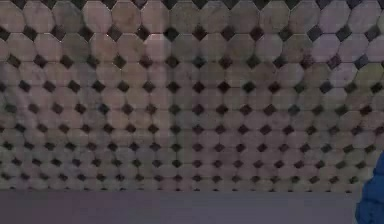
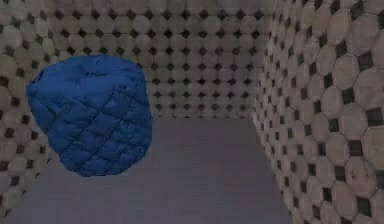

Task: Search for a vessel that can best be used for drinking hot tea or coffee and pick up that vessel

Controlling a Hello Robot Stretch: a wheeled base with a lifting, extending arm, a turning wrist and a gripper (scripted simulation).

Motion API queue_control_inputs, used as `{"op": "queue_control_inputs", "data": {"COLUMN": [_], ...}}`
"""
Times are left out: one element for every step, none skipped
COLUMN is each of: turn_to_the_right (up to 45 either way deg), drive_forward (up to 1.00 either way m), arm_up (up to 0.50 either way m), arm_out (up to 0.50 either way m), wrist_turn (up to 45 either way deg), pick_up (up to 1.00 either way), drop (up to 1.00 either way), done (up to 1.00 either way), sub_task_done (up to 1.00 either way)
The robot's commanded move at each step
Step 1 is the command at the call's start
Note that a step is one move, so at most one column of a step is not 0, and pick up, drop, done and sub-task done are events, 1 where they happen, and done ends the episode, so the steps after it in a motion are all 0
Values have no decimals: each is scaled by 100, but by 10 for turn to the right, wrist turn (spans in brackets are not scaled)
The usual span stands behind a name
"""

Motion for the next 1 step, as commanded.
{"op": "queue_control_inputs", "data": {"turn_to_the_right": [-450], "drive_forward": [0], "arm_up": [0], "arm_out": [0], "wrist_turn": [0], "pick_up": [0], "drop": [0], "done": [0], "sub_task_done": [0]}}
